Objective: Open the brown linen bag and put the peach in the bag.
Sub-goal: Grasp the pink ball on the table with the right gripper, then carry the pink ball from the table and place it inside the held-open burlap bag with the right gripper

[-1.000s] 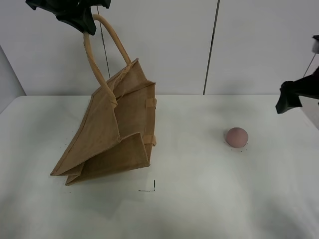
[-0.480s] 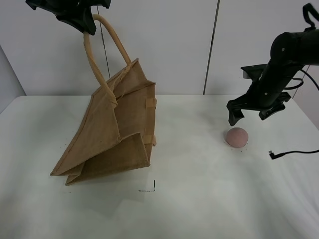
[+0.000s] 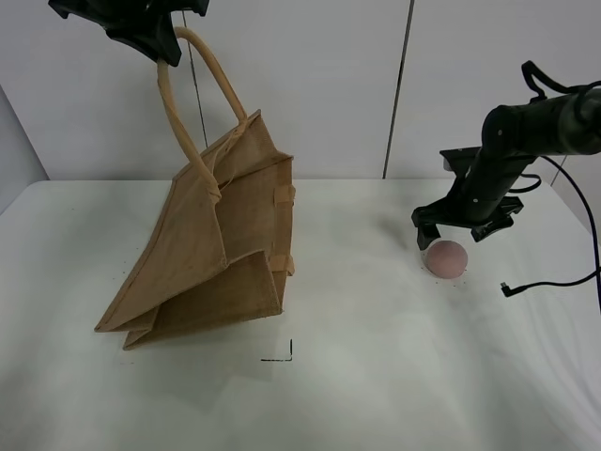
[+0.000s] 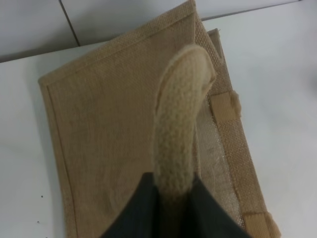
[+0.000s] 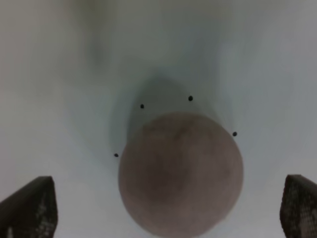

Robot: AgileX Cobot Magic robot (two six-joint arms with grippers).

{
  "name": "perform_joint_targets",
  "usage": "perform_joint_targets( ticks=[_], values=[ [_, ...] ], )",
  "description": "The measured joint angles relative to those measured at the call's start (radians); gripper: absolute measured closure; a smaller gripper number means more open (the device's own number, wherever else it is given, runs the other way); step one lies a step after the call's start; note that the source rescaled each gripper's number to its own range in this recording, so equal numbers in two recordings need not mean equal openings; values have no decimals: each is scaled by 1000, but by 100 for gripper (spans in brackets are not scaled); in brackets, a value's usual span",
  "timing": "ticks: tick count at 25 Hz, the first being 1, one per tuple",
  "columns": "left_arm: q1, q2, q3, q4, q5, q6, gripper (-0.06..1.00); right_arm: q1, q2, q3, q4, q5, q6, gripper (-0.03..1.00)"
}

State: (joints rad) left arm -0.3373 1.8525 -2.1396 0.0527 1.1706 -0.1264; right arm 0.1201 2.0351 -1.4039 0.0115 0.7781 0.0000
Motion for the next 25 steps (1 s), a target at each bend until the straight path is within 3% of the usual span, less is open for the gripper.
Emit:
perform_joint_targets(
  ticks=[11, 14, 17, 19, 22, 23, 25],
  values=[
    [0, 0, 0, 0, 0, 0, 94, 0, 91, -1, -2, -27, 39, -3],
    [0, 0, 0, 0, 0, 0, 94, 0, 92, -1, -2, -40, 43, 2],
    [0, 0, 0, 0, 0, 0, 94, 0, 92, -1, -11, -41, 47, 20],
    [0, 0, 0, 0, 0, 0, 94, 0, 92, -1, -11, -39, 47, 42],
    [0, 0, 0, 0, 0, 3, 94, 0, 90, -3, -11, -35, 47, 88],
    [0, 0, 0, 0, 0, 3, 94, 0, 86, -4, -11, -34, 47, 94],
    [0, 0, 0, 0, 0, 3, 94, 0, 68, -5, -11, -32, 46, 97]
  ],
)
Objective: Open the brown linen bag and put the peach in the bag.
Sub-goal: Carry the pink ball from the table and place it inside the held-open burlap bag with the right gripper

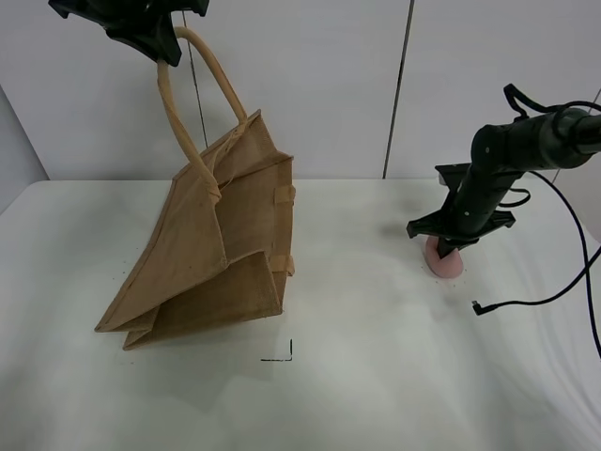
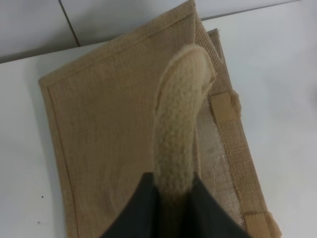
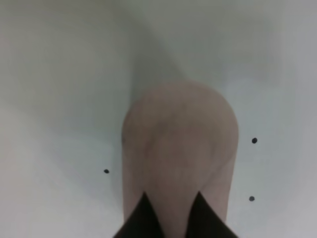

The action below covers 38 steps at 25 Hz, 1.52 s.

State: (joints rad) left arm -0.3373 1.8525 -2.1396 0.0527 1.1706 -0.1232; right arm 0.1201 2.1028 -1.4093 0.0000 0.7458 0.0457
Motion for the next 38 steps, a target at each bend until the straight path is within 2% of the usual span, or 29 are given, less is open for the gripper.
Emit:
perform_joint_targets(
  ticks=[3, 7, 11, 16, 21, 23, 27, 33, 36, 38],
  values=[
    [0, 0, 0, -1, 0, 1, 94, 0, -58, -2, 6, 17, -2, 97],
    [0, 0, 0, -1, 0, 1, 94, 0, -164, -56, 33, 101, -58, 97],
    [0, 0, 0, -2, 0, 1, 94, 0, -257, -154, 137, 202, -120, 97],
    [0, 0, 0, -11, 0, 1, 94, 3, -310, -244, 297, 268, -184, 97],
    [0, 0, 0, -25, 0, 1, 94, 78, -312, -260, 391, 291, -229, 97],
    [0, 0, 0, -25, 0, 3, 94, 133, -312, -260, 404, 278, -231, 97],
    [0, 0, 0, -25, 0, 13, 94, 239, -302, -260, 418, 192, -236, 97],
    [0, -22, 0, -25, 0, 20, 94, 308, -199, -261, 459, 52, -269, 97],
    [0, -39, 0, -25, 0, 22, 94, 311, -136, -261, 549, 6, -337, 97],
    [0, -43, 0, -25, 0, 22, 94, 311, -103, -261, 651, -18, -415, 97]
  ],
)
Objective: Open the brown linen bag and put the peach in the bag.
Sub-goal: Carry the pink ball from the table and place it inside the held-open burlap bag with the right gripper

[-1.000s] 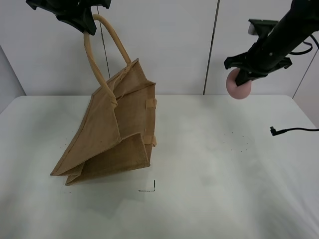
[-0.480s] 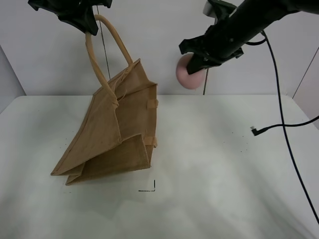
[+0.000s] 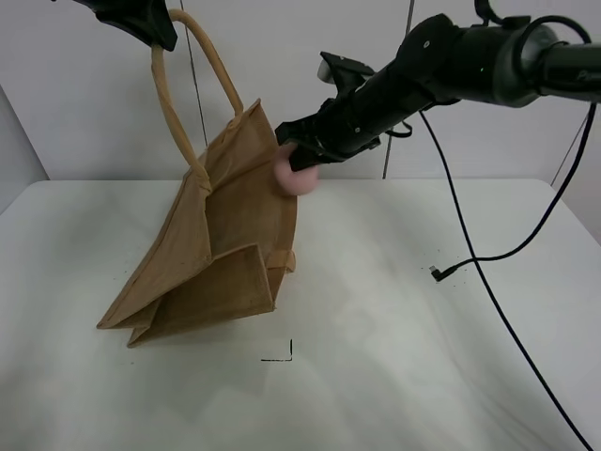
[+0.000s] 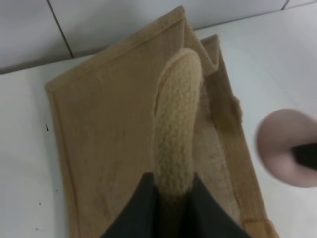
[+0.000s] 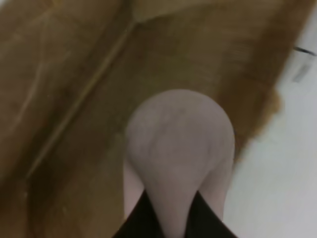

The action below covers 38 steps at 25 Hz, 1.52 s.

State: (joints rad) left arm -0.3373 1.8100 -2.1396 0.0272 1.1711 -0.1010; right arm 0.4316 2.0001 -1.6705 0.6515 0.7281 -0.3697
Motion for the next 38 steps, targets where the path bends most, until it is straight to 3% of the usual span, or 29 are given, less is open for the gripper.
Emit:
perform_joint_targets(
  ticks=[4, 8, 11, 19, 28, 29, 31, 34, 36, 38],
  values=[
    [0, 0, 0, 0, 0, 0, 94, 0, 56, 0, 212, -31, -147, 97],
    [0, 0, 0, -3, 0, 0, 94, 11, 109, 0, 314, -44, -214, 97],
    [0, 0, 0, -3, 0, 1, 94, 39, 136, 0, 319, -59, -225, 97],
    [0, 0, 0, -3, 0, 1, 94, 94, 157, 0, 316, -212, -228, 97],
    [0, 0, 0, -3, 0, 1, 94, 96, 209, 0, 317, -219, -228, 95],
    [0, 0, 0, -3, 0, 1, 94, 96, 209, 0, 320, -219, -228, 90],
    [0, 0, 0, -3, 0, 1, 94, 96, 209, 0, 327, -216, -228, 69],
    [0, 0, 0, -3, 0, 1, 94, 96, 209, 0, 327, -184, -228, 18],
    [0, 0, 0, -3, 0, 1, 94, 96, 209, -10, 315, -163, -228, 5],
    [0, 0, 0, -5, 0, 1, 94, 96, 205, -32, 283, -140, -217, 0]
  ],
)
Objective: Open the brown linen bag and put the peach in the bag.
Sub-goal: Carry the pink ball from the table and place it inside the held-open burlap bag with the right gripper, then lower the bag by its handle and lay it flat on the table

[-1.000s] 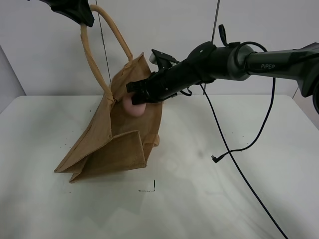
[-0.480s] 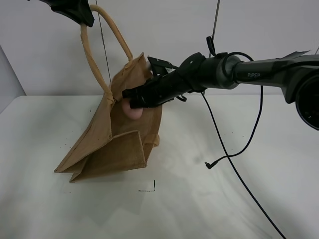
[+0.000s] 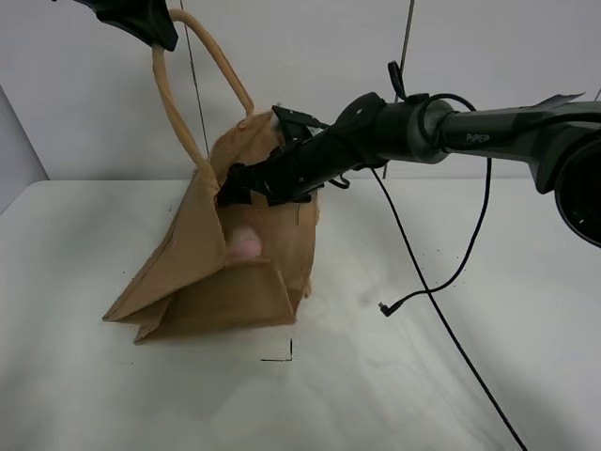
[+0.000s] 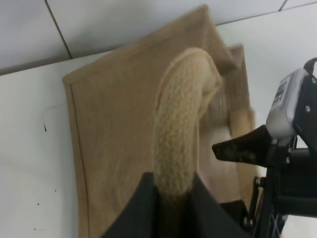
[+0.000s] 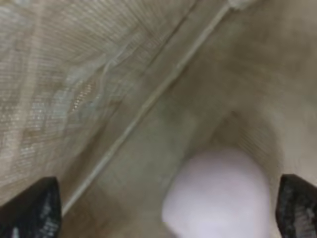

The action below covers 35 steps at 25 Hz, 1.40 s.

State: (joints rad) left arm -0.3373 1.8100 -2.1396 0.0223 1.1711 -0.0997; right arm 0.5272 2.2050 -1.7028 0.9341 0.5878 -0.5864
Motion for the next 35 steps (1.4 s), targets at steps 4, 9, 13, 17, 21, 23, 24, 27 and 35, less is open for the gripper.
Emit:
perform_joint_targets(
  ticks=[4, 9, 13, 17, 21, 23, 24, 27, 35],
  values=[
    [0, 0, 0, -1, 0, 0, 94, 0, -45, -70, -184, 64, 135, -3],
    [0, -1, 0, -1, 0, 0, 94, 0, -93, -152, -562, 239, 417, -3],
    [0, -1, 0, -1, 0, 0, 94, 0, -98, -177, -807, 383, 586, -3],
    [0, -1, 0, -1, 0, 0, 94, -27, -98, -177, -874, 453, 629, -3],
    [0, -1, 0, -1, 0, 1, 94, -106, -98, -178, -877, 466, 632, -3],
    [0, -1, 0, -1, 0, 1, 94, -164, -98, -178, -877, 467, 631, -3],
    [0, -1, 0, -1, 0, 1, 94, -188, -98, -178, -878, 468, 625, -3],
    [0, -1, 0, -1, 0, 1, 94, -271, -98, -178, -880, 477, 616, -3],
    [0, -1, 0, -1, 0, 1, 94, -433, -98, -178, -884, 496, 565, -3]
  ],
)
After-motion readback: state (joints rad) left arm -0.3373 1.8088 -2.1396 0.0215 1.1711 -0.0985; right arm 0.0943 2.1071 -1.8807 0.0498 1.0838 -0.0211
